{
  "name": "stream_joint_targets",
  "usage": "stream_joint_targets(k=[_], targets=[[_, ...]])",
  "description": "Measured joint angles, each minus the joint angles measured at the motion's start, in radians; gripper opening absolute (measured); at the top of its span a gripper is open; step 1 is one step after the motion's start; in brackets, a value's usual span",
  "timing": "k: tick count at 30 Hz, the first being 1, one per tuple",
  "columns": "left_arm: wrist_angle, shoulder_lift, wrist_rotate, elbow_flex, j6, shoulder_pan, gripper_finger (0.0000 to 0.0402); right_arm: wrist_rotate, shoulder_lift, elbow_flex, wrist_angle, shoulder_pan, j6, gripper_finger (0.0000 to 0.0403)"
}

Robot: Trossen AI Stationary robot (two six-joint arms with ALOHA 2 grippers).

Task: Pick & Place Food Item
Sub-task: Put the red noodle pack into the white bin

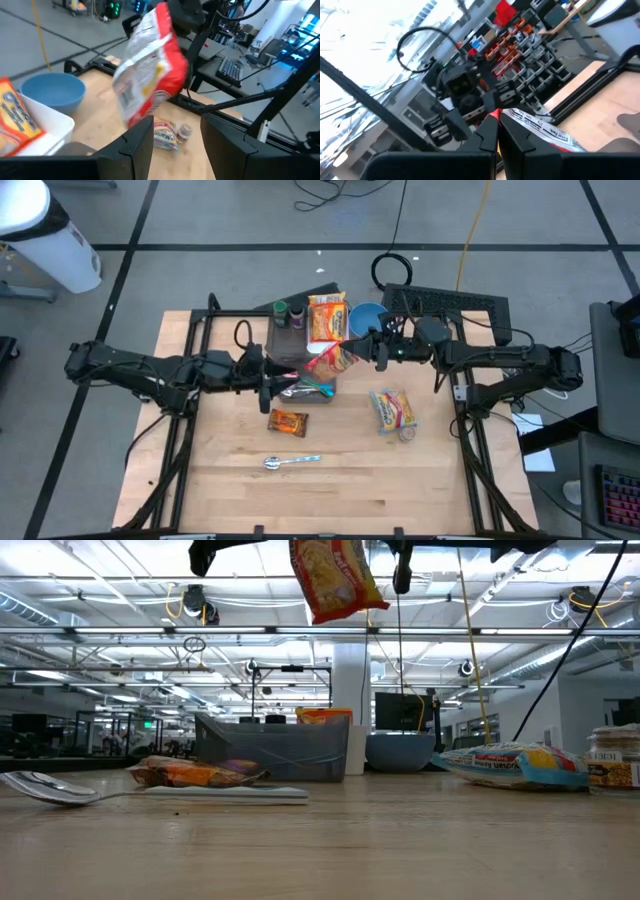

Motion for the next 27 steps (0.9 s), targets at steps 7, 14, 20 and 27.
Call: stream_joint_targets(k=[7,14,20,27], targets=[[0.067,0.0,-0.086,0.0,0.135,-0.024,0.017,0.022,0.028,0.0,0.043,-0.013,0.036,0.0],[0.074,0.0,-0.129,0.0,0.187,-0.025,0.017,0.022,0.082,0.0,0.168,-0.013,0.075,0.0],[0.075,0.001,-0.13,0.0,0.189,-0.025,0.017,0.022,0.094,0.0,0.195,-0.013,0.078,0.0],[0.099,0.015,-0.159,0.0,0.198,-0.017,0.017,0.022,0.093,0.0,0.213,-0.011,0.089,0.0]])
